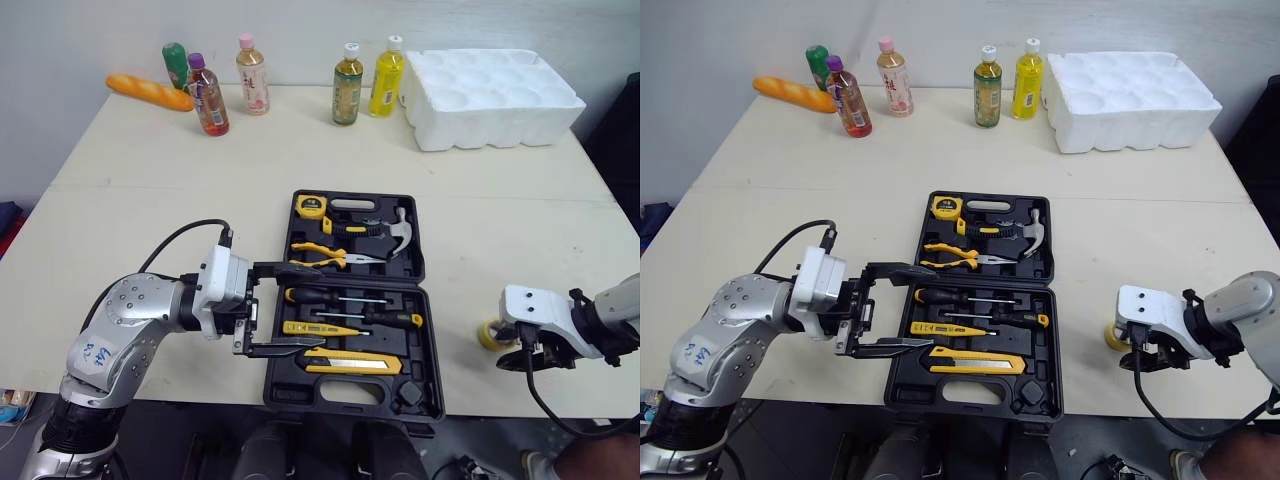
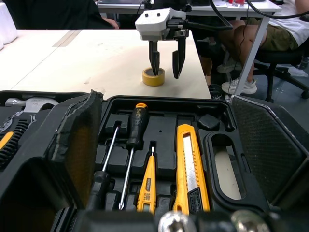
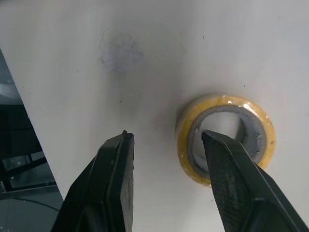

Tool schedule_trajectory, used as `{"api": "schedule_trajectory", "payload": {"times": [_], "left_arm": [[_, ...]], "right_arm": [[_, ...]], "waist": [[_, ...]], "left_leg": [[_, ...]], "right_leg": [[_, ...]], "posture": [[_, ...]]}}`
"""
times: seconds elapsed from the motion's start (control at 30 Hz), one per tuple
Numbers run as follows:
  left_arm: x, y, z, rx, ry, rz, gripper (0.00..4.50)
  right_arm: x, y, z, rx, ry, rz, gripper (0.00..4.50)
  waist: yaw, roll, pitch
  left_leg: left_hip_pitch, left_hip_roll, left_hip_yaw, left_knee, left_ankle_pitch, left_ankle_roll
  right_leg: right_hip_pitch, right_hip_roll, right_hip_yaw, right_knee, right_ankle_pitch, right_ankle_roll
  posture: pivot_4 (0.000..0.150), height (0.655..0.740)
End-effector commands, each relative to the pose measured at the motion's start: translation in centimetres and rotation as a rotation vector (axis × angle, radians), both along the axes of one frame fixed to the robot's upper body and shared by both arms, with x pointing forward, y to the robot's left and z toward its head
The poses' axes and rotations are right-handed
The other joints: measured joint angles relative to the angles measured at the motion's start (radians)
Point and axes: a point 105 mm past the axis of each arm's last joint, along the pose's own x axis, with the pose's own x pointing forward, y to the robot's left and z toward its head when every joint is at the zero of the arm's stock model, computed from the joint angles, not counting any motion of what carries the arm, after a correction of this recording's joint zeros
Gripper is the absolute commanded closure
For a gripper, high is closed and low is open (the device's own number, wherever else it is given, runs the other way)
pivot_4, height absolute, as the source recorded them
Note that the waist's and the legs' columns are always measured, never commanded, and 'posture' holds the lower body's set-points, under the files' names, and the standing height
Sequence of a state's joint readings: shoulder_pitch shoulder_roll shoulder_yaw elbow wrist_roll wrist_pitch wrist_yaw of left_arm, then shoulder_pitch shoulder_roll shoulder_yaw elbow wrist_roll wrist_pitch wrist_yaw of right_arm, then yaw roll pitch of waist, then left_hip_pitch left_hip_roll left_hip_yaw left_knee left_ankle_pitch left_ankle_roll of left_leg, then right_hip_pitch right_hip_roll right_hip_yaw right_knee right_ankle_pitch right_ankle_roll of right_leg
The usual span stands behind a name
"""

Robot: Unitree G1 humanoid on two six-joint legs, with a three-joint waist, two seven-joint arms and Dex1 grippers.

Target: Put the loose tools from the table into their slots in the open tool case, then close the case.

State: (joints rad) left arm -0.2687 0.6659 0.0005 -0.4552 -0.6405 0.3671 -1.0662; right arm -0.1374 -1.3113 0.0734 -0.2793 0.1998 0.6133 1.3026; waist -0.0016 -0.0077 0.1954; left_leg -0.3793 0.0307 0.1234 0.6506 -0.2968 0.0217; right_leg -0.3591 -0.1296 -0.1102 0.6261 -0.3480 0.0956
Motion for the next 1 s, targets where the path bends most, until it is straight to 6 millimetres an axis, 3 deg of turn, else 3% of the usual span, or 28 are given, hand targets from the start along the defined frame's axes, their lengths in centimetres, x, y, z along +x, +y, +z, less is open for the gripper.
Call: {"api": "schedule_trajectory", "payload": {"times": [0.03, 0.13, 0.17, 0.27, 0.33, 0.57, 0.7, 0.77, 1.0], "left_arm": [[-0.4, -0.1, 0.5, -0.001, -0.035, -0.007, 0.00], [-0.4, -0.1, 0.5, -0.002, -0.036, -0.008, 0.00], [-0.3, -0.1, 0.5, -0.002, -0.036, -0.009, 0.00], [-0.9, 0.0, 0.4, -0.002, 0.038, -0.042, 0.00], [-0.9, 0.0, 0.6, -0.006, 0.026, -0.040, 0.00], [-1.0, 0.8, 0.2, 0.048, 0.000, -0.057, 0.00], [-1.0, 0.9, -0.3, 0.062, -0.040, -0.068, 0.00], [-1.2, 0.9, -0.7, 0.073, -0.040, -0.071, 0.00], [-1.8, 0.7, -1.2, 0.071, -0.028, -0.069, 0.00]], "right_arm": [[0.2, 0.4, 0.2, 0.005, -0.017, 0.019, 2.17], [0.3, 0.5, 0.2, 0.002, -0.021, 0.026, 2.17], [0.2, 0.4, 0.0, -0.020, -0.029, 0.051, 2.41], [0.0, 0.3, -0.5, -0.052, -0.055, 0.097, 3.42], [0.2, 0.3, -0.4, -0.058, -0.069, 0.103, 4.42], [0.1, 2.0, 1.7, -0.011, -0.110, 0.206, 4.47], [-1.7, 7.3, 3.7, 0.132, -0.066, 0.387, 4.47], [-2.6, 9.0, 3.9, 0.164, -0.043, 0.473, 4.47], [-4.4, 11.3, 3.7, 0.209, 0.060, 0.640, 4.47]], "waist": [[0.000, 0.000, 0.000], [0.000, 0.000, 0.000], [0.000, 0.000, 0.000], [0.001, 0.000, 0.000], [-0.001, 0.000, 0.000], [-0.001, 0.000, 0.000], [-0.003, 0.000, 0.000], [-0.002, 0.000, 0.000], [0.000, 0.000, 0.000]], "left_leg": [[0.000, 0.000, 0.000, 0.000, 0.000, 0.000], [0.000, 0.000, 0.000, 0.000, 0.000, 0.000], [0.000, 0.000, 0.000, 0.000, 0.000, 0.000], [0.000, 0.000, 0.000, 0.000, 0.000, 0.000], [0.000, 0.000, 0.000, 0.000, 0.000, 0.000], [0.000, 0.000, 0.000, 0.000, 0.000, 0.000], [0.000, 0.000, 0.000, 0.001, 0.000, 0.000], [0.000, 0.001, -0.001, 0.000, 0.000, 0.000], [-0.006, 0.000, -0.004, 0.005, -0.001, 0.002]], "right_leg": [[0.000, 0.000, 0.000, 0.000, 0.000, 0.000], [0.000, 0.000, 0.000, 0.000, 0.000, 0.000], [0.000, 0.000, 0.000, 0.000, 0.000, 0.000], [0.000, 0.000, 0.000, 0.000, 0.000, 0.000], [0.000, 0.000, 0.000, 0.000, 0.000, 0.000], [0.000, 0.000, 0.000, 0.000, 0.000, 0.000], [0.000, 0.000, 0.000, 0.001, 0.000, 0.000], [0.000, 0.001, 0.000, 0.000, 0.000, 0.000], [-0.002, -0.001, -0.003, 0.000, 0.000, 0.000]], "posture": [[0.150, 0.7400], [0.150, 0.7400], [0.150, 0.7400], [0.150, 0.7400], [0.150, 0.7400], [0.150, 0.7400], [0.150, 0.7400], [0.150, 0.7400], [0.150, 0.7400]]}}
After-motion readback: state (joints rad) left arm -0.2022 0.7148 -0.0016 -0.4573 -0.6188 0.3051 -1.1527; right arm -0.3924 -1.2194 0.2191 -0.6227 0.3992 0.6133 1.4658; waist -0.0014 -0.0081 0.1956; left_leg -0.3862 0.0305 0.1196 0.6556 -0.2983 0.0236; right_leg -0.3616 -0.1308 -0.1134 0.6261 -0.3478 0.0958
